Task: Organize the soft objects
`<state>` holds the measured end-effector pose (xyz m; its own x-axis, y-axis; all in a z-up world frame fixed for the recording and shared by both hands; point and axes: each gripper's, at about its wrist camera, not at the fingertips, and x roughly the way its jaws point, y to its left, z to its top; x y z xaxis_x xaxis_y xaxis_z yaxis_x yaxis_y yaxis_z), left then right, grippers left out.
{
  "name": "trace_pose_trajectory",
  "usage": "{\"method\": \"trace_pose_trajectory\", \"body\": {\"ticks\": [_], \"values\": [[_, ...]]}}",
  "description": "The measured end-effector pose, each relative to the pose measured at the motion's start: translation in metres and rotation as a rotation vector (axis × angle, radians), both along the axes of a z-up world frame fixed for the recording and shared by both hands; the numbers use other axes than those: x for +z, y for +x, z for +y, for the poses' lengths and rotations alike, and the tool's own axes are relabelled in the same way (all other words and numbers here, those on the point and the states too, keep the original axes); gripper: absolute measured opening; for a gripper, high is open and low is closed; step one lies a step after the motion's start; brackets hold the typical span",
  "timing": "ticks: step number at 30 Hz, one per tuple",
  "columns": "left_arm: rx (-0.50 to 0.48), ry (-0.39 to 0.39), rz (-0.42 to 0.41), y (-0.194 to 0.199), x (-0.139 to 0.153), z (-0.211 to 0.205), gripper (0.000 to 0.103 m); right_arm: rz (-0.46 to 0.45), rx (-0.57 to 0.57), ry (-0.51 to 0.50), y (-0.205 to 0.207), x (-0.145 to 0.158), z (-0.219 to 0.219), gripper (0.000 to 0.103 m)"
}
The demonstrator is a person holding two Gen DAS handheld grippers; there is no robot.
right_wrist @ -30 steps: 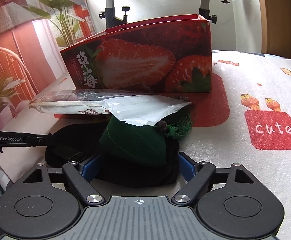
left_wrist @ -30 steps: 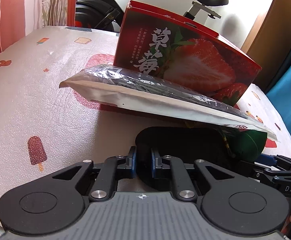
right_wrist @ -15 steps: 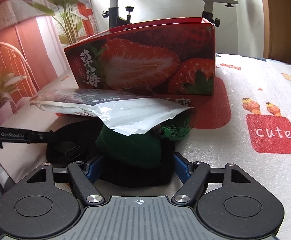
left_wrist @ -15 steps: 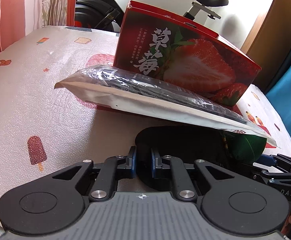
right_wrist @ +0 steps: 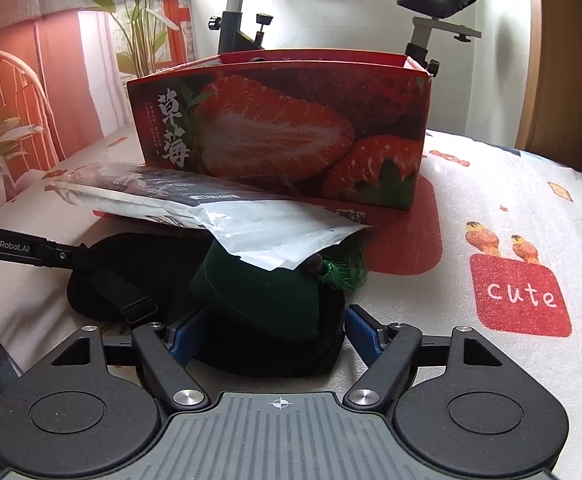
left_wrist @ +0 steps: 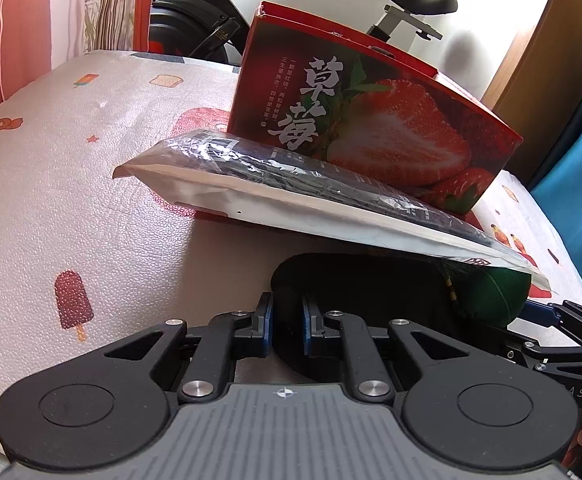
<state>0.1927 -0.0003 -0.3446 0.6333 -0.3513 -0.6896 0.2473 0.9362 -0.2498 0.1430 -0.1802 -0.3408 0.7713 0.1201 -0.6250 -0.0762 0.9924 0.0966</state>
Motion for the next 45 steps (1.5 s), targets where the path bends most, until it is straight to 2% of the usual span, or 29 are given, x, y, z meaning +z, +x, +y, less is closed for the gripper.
{"method": "trace_pose_trajectory", "body": {"ticks": [3,7,10,12,17,20,23,25,26,29,32,35,38,40,45], "values": [[-0.004,0.001,0.008,0.002,0.002,0.0,0.018,-0.014,0.014,-0.007,-0.001,0.003,0.001,0.069],[-0.005,-0.018,-0.023,0.001,0.013,0.005,0.02,-0.017,0.046,-0.027,-0.001,0.006,0.005,0.058],[-0.035,-0.043,-0.053,-0.002,0.025,0.003,0.028,-0.016,0.064,-0.021,0.0,0.007,0.008,0.056],[-0.069,-0.054,-0.067,-0.004,0.031,-0.001,0.04,-0.012,0.081,-0.014,0.002,0.007,0.01,0.056],[-0.099,-0.064,-0.061,-0.007,0.029,-0.009,0.042,-0.014,0.154,0.011,0.008,0.008,0.021,0.056],[-0.076,-0.058,-0.056,-0.006,0.028,-0.008,0.042,-0.016,0.2,0.017,0.015,0.01,0.03,0.056],[-0.013,-0.071,-0.054,-0.001,0.029,0.005,0.043,-0.022,0.234,0.028,0.024,0.012,0.039,0.056],[0.031,-0.076,-0.054,0.001,0.03,0.013,0.052,-0.023,0.252,0.024,0.03,0.013,0.045,0.056],[0.051,-0.083,-0.053,0.002,0.031,0.018,0.052,-0.023,0.261,0.019,0.032,0.013,0.047,0.056],[0.042,-0.125,-0.047,0.004,0.034,0.022,0.051,-0.019,0.275,0.011,0.037,0.011,0.052,0.056],[-0.035,-0.155,-0.048,0.002,0.035,0.01,0.051,-0.018,0.272,0.017,0.037,0.01,0.051,0.056],[-0.135,-0.219,-0.01,0.004,0.03,-0.007,0.052,-0.014,0.268,0.023,0.036,0.008,0.049,0.057],[-0.186,-0.247,0.028,0.006,0.021,-0.023,0.052,-0.015,0.264,0.029,0.033,0.008,0.046,0.057],[-0.197,-0.262,0.049,0.01,0.016,-0.03,0.052,-0.016,0.264,0.023,0.032,0.008,0.045,0.057],[-0.17,-0.395,0.127,0.022,0.002,-0.025,0.052,-0.027,0.263,0.019,0.029,0.009,0.044,0.057]]}}
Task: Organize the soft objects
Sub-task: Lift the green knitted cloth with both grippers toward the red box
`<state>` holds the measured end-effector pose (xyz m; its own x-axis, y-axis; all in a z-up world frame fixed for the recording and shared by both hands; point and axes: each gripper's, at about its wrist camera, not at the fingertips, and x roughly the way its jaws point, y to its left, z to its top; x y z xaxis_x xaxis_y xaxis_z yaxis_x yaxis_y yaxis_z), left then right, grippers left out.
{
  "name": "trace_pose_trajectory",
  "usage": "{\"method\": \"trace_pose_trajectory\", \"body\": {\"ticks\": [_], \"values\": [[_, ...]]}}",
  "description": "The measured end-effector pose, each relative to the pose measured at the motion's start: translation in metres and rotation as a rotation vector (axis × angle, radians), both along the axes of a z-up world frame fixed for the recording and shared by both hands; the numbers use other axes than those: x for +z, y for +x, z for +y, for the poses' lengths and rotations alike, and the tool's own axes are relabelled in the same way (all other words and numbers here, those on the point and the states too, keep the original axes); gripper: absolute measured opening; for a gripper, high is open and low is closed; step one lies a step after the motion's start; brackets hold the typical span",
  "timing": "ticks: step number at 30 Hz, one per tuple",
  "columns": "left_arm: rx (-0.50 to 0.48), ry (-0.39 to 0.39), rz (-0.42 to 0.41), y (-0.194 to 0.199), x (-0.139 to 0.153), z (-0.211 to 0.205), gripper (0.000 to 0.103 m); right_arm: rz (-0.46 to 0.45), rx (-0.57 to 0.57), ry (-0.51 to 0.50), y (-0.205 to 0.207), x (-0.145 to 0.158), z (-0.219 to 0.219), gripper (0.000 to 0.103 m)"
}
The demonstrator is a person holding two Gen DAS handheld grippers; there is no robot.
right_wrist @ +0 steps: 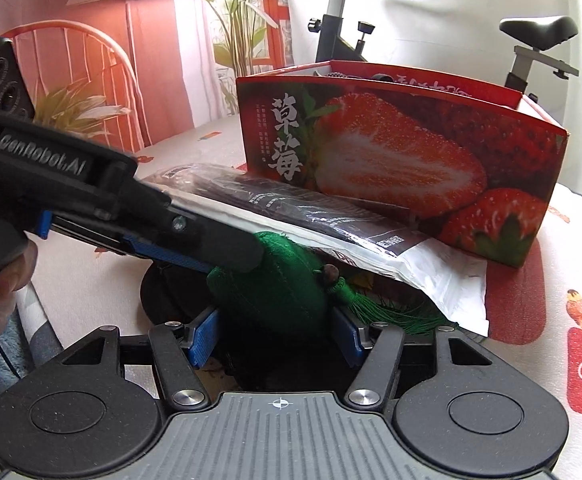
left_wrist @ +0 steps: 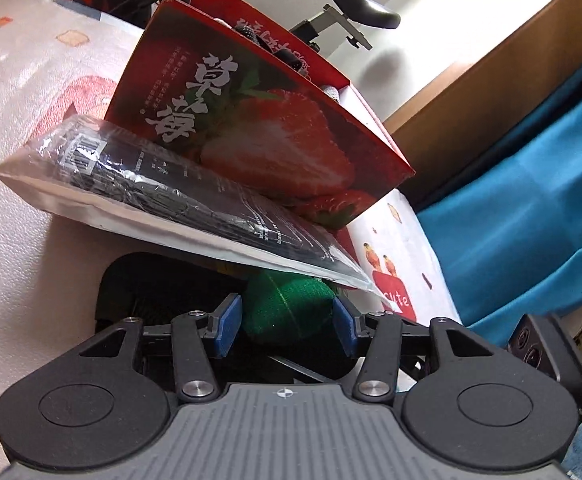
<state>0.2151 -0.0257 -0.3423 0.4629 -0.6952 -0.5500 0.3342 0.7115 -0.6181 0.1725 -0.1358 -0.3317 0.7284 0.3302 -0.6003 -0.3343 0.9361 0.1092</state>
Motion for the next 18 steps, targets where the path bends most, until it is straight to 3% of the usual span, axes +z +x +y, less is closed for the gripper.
{"method": "trace_pose_trajectory", "body": {"ticks": [5,10,18], "values": [[-0.035,0.001,-0.017,0.004,-0.003,-0.005,0.051,-0.004,0.004,-0.002,0.0,0.001,0.001,0.055],[-0.054,-0.007,-0.02,0.007,-0.001,-0.006,0.042,-0.006,-0.012,-0.009,0.001,0.002,-0.001,0.047],[-0.063,-0.01,-0.06,0.0,0.028,-0.005,0.04,-0.04,-0.01,-0.011,-0.004,0.024,-0.004,0.046]]}}
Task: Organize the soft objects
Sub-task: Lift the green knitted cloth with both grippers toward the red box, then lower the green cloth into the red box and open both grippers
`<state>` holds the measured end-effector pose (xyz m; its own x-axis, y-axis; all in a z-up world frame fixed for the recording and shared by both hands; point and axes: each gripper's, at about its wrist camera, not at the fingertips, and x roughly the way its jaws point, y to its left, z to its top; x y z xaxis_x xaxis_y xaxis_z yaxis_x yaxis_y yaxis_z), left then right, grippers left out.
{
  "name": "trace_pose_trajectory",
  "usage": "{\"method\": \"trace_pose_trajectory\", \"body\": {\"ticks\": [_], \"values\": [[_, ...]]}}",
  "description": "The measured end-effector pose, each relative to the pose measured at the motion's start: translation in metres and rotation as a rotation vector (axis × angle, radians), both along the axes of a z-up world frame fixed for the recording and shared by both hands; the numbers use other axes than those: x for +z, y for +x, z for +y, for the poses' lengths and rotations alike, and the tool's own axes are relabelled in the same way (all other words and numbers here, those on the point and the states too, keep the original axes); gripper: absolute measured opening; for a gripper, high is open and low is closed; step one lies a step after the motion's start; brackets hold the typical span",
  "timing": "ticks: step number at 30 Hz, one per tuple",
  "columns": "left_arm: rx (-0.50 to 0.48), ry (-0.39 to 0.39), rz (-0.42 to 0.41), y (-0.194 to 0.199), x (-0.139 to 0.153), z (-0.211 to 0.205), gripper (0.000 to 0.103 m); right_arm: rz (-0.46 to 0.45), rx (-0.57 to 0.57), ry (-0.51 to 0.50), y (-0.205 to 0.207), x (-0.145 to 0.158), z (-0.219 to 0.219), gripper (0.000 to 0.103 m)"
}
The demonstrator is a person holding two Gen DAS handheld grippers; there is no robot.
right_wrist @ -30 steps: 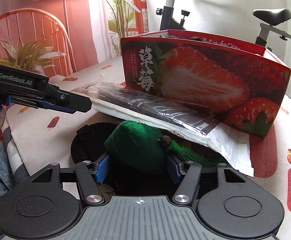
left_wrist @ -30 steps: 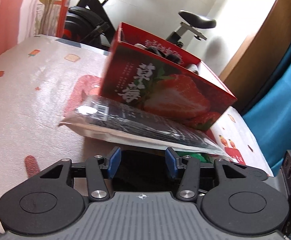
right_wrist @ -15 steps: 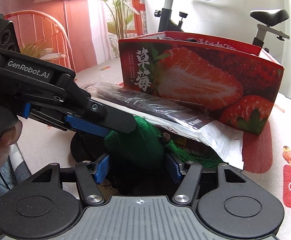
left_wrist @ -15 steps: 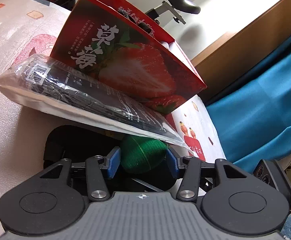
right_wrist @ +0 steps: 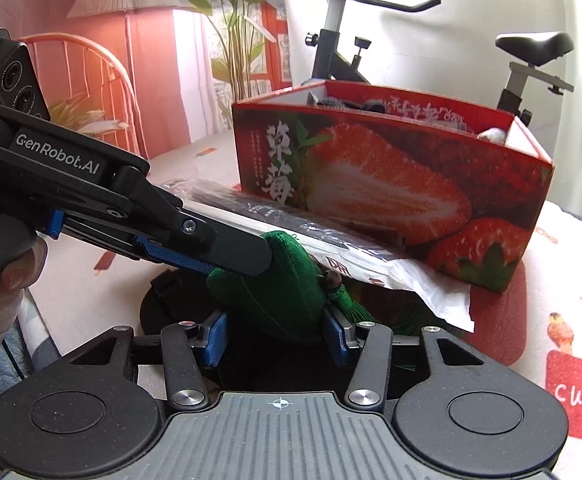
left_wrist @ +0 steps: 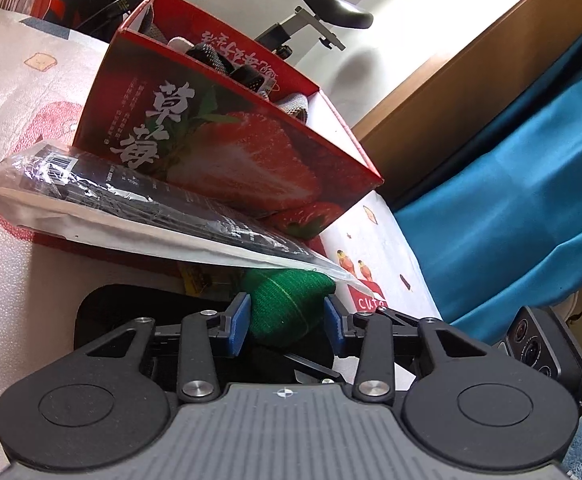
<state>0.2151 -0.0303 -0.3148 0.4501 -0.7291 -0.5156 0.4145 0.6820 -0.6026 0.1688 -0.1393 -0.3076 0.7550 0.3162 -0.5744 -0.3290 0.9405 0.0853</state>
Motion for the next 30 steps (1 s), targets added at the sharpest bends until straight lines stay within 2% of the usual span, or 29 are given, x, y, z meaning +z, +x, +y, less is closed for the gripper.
{"method": "trace_pose_trajectory", "body": {"ticks": [8,15,24,30], "values": [[0.04,-0.026,-0.12,-0.012,0.06,0.004,0.039,-0.135,0.014,0.022,-0.008,0.063,-0.003,0.046],[0.041,-0.047,-0.236,-0.013,0.114,0.003,0.039,-0.232,0.039,-0.016,-0.004,0.118,-0.003,0.046],[0.041,-0.05,-0.337,0.018,0.176,-0.006,0.039,-0.32,0.071,-0.053,0.036,0.187,-0.01,0.046],[0.037,0.019,-0.414,0.05,0.199,-0.022,0.039,-0.351,0.081,-0.095,0.076,0.215,-0.017,0.047]]}}
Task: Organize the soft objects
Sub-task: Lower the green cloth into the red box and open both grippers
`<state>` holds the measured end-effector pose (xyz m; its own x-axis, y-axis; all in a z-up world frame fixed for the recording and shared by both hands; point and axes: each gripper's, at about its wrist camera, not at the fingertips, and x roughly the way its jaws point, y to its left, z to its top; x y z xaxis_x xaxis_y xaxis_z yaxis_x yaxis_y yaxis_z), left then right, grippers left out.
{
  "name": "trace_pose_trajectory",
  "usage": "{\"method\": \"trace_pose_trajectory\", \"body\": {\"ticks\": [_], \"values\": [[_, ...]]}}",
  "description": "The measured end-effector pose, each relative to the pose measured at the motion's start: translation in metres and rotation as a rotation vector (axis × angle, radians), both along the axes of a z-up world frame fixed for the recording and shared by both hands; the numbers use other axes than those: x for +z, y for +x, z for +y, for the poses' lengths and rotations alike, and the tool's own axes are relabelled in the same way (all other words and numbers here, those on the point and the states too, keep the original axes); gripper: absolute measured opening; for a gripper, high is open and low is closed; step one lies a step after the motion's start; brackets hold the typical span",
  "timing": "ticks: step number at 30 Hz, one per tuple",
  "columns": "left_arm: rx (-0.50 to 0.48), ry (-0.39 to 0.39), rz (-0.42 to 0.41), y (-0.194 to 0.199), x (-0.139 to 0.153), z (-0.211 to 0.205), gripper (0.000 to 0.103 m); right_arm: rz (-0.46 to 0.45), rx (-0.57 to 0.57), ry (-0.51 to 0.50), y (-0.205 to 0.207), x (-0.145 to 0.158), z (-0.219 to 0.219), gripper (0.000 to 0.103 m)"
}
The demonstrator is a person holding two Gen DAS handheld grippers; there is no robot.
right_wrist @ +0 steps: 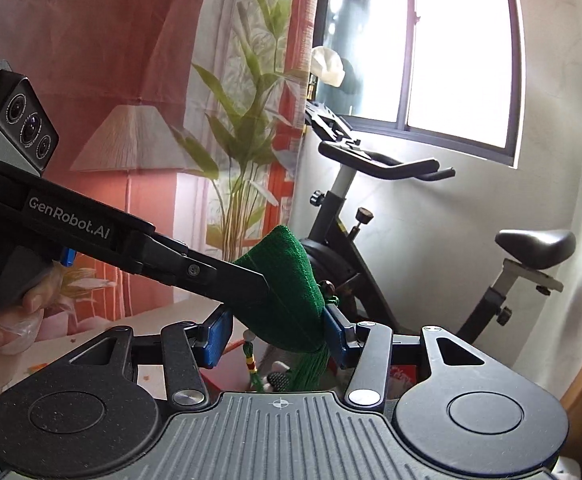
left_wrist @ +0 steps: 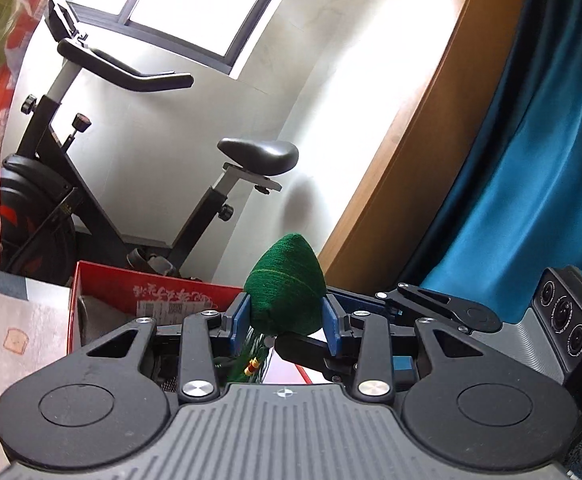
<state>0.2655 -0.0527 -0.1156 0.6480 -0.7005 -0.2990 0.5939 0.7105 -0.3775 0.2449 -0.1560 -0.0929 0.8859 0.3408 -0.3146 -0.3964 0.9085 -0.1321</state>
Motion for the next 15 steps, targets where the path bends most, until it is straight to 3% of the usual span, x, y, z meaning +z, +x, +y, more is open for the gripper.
{"method": "trace_pose_trajectory", "body": {"ticks": [7,15], "values": [[-0.017,0.011,-0.007,0.038,0.008,-0.02,0.039,-0.023,-0.025,-0.046,0.04,0.003,-0.013,0.047],[-0.031,0.051,0.002,0.071,-0.005,-0.044,0.039,0.015,-0.057,-0.054,0.076,-0.022,-0.04,0.047]]}}
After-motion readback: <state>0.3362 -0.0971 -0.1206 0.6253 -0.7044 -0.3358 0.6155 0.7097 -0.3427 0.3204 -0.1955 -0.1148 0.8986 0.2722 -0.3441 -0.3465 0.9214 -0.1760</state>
